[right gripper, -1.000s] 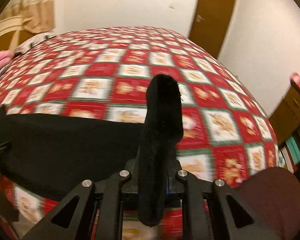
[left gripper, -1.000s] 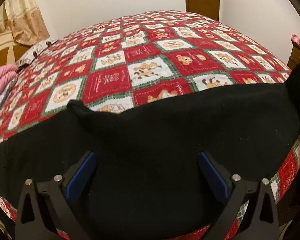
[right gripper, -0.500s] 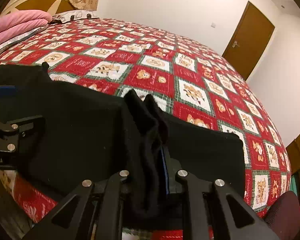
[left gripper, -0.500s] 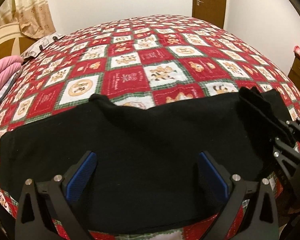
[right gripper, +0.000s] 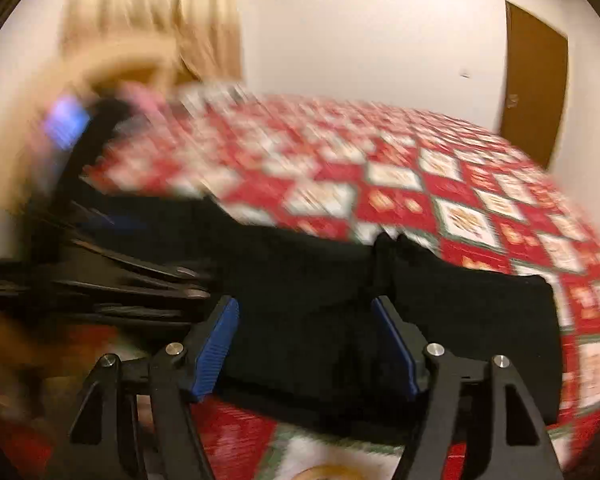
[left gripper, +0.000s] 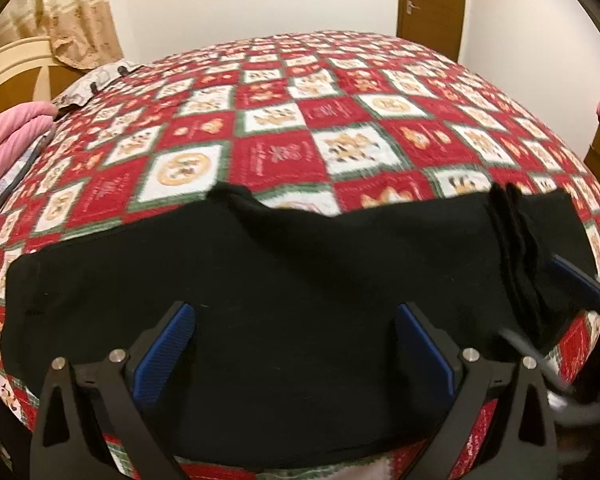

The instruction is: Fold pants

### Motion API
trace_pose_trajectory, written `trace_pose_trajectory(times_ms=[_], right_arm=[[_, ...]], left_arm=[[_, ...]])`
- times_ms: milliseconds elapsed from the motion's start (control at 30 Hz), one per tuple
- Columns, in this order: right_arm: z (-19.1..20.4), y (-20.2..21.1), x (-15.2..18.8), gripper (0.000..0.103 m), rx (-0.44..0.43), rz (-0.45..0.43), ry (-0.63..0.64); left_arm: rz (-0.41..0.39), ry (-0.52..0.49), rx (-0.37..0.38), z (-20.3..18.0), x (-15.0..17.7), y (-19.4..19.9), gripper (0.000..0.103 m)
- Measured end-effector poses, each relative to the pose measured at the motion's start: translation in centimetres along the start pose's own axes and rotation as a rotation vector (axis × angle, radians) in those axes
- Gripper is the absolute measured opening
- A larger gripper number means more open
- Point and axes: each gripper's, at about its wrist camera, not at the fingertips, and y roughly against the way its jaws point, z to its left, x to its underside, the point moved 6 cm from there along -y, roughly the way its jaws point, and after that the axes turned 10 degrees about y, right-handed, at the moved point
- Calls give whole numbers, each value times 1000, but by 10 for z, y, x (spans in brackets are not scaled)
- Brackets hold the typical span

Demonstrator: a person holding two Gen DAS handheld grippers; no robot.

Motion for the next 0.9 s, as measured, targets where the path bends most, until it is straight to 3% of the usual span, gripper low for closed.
trace_pose_trajectory(times_ms=[67,133,167,200,267,333,467,633,767,900], right_arm=[[-33,28,-2,70,-10,-67,-143],[-68,43,-1,70,50,-87,-221],[-86,45,2,63,103,-66,-234],[-104,43,7,45,178,-22,-234],[-122,37,18,33,224,34,-249],[-128,25,29,32,238,80,-256],[-104,17,30,33,156,70,-233],[-115,20,33,33,179,58,-260],[-143,37,43,35,215,43,-382],[-154,46,49,35,244,31,-419]], left_arm=[[-7,6,0,3,-2,2,103],[-18,2,3,2,-5,3,103],[-22,-1,8,0,-6,3,103],[-22,-3,13,-2,-6,3,103],[-18,-18,28,-10,-5,3,103],[-14,-36,35,-17,-3,3,103],[-17,-59,84,-31,-6,10,103],[16,-82,326,-74,-14,16,103],[57,-100,447,-111,-13,5,103],[151,-43,560,-137,-12,-12,102]])
